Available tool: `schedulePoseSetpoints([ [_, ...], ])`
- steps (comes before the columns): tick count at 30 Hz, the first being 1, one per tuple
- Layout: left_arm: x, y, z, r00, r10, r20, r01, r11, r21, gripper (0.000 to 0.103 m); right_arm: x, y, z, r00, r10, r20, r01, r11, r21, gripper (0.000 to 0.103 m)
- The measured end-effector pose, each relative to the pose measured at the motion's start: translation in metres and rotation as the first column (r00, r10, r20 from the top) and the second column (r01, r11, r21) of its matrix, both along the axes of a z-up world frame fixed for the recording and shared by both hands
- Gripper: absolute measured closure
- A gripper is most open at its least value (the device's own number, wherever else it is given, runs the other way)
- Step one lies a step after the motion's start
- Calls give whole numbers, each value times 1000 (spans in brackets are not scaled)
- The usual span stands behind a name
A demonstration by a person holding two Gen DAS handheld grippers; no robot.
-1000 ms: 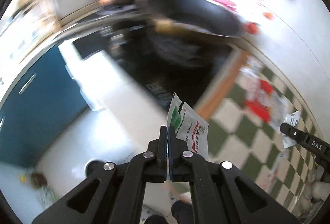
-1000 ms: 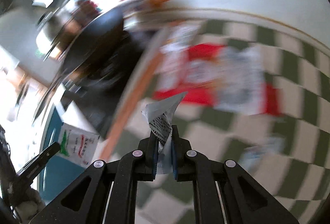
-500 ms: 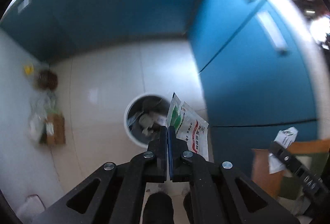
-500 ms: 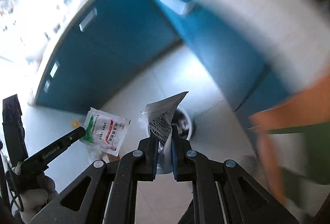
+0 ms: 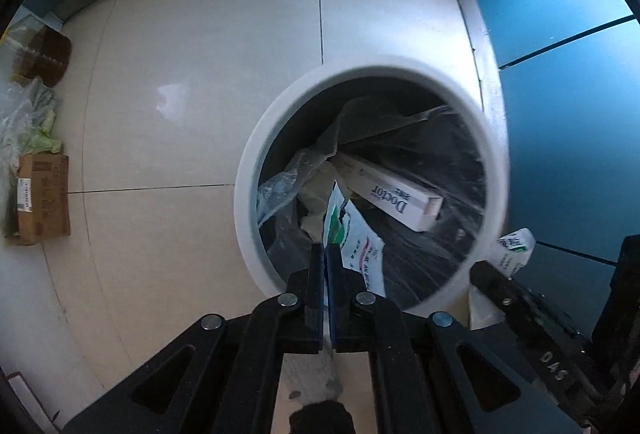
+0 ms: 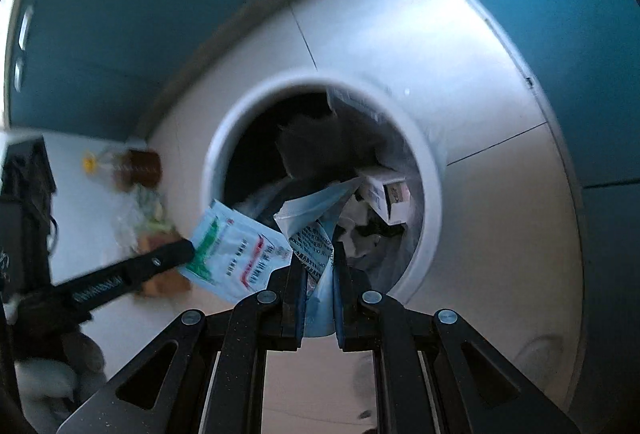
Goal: Collect trash
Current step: 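Carry sachet and wrapper to the bin and release them inside, then lift both tools away from the bin and swing back toward the table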
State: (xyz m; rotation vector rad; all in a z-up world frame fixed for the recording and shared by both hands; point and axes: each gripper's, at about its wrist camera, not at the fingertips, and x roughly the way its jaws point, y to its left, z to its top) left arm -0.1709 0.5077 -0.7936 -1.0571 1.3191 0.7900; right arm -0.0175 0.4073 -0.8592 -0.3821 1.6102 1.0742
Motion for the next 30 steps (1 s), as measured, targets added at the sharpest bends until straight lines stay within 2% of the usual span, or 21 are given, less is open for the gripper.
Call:
schedulePoseSetpoints([
  [3,-4,0,-10,1000,-2,-9,2,1000,4,99,-6,9,-16,999,38,33,-37,999,-38,88],
  [4,-5,-1,-9,1000,-4,-22,4,1000,9,98,-6,13,-19,998,47,38,-46,998,-50,82],
  [5,-7,-1,-8,1000,-7,-29,8,1000,17,92,-3,14,-17,998,51,45,-48,997,-60,70],
  [7,-4,-3,-6,999,-7,-44,9,999,43,55,0,19,-14,996,57,76,-51,996,-68,53],
  [8,-7,-3,-2,999,-5,-45,8,998,56,23,0,21,-12,994,61,90,-55,996,-71,49],
  [9,-10,-2,4,999,3,-41,0,997,74,15,0,22,-9,992,68,102,-60,995,-76,45],
  [11,-11,0,17,999,12,-40,-7,994,109,15,-1,25,-3,989,80,126,-69,994,-87,29],
  [12,-11,0,21,999,13,-39,-8,992,123,15,-2,25,1,984,93,151,-79,992,-93,26],
  [13,-12,1,27,999,16,-40,-10,990,138,15,-3,25,5,980,104,169,-87,991,-100,19],
  [14,-15,1,34,999,15,-39,-9,988,157,13,-4,25,11,975,118,190,-99,989,-109,7],
  [15,-15,0,40,999,11,-42,-4,985,170,6,-5,24,17,969,130,210,-108,987,-116,2],
  [17,-17,-1,52,998,7,-64,5,982,189,3,-6,23,31,959,143,247,-115,986,-123,0],
  [24,-21,-16,111,996,2,-86,18,972,233,3,-8,19,102,934,159,320,-125,984,-123,0],
  [27,-24,-25,150,996,11,-89,10,971,239,3,-10,15,144,928,167,332,-132,983,-125,0],
  [30,-29,-35,194,995,26,-92,-3,970,244,3,-14,8,199,918,185,350,-151,981,-121,0],
])
